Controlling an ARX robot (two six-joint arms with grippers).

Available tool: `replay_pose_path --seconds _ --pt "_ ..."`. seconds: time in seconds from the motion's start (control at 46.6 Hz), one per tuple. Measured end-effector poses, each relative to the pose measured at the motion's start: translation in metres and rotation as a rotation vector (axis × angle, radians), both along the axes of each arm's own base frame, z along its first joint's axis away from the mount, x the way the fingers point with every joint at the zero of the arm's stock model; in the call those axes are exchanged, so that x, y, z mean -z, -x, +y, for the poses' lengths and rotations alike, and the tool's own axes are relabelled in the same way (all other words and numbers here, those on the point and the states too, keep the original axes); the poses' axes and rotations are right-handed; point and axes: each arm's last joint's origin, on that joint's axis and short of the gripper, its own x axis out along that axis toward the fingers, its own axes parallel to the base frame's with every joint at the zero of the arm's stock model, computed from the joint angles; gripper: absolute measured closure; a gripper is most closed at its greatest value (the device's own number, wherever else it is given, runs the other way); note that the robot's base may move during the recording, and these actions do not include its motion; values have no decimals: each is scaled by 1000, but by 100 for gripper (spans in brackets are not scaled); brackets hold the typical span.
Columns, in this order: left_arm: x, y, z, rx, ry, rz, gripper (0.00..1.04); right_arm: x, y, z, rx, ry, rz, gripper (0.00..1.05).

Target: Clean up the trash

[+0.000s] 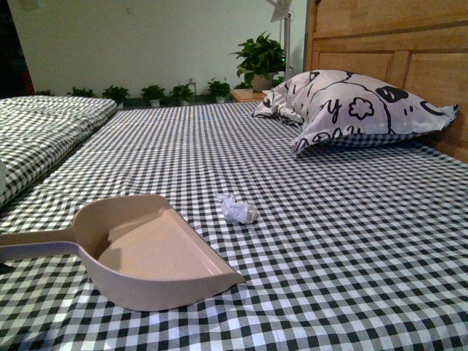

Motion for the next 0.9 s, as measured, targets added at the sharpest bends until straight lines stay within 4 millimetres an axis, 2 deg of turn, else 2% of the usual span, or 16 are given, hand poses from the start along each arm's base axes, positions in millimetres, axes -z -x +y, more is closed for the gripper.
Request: replay_pose_path --seconds 0.107,0.236,0.344,0.408,0.473,0.601,0.709,0.902 --pt "0 0 0 0 -2 -1 77 3 -14 -3 -79 -41 239 85" --pt "0 0 0 1 -3 -1 77 11 -48 -5 -131 -84 342 85" --pt "0 0 0 1 -4 -2 77 17 -92 1 -189 -98 392 85" --pt "0 0 0 2 -4 -2 77 18 -121 12 -258 -78 373 85" --pt "0 0 0 2 -5 -2 77 20 -138 20 -287 -46 360 85" --pt "0 0 0 2 -5 -2 77 33 -166 34 -327 -3 389 85" --pt "0 0 0 2 -5 -2 77 53 -187 48 -359 37 448 85" --pt "0 0 0 2 -5 -2 77 73 -211 68 -386 130 508 85"
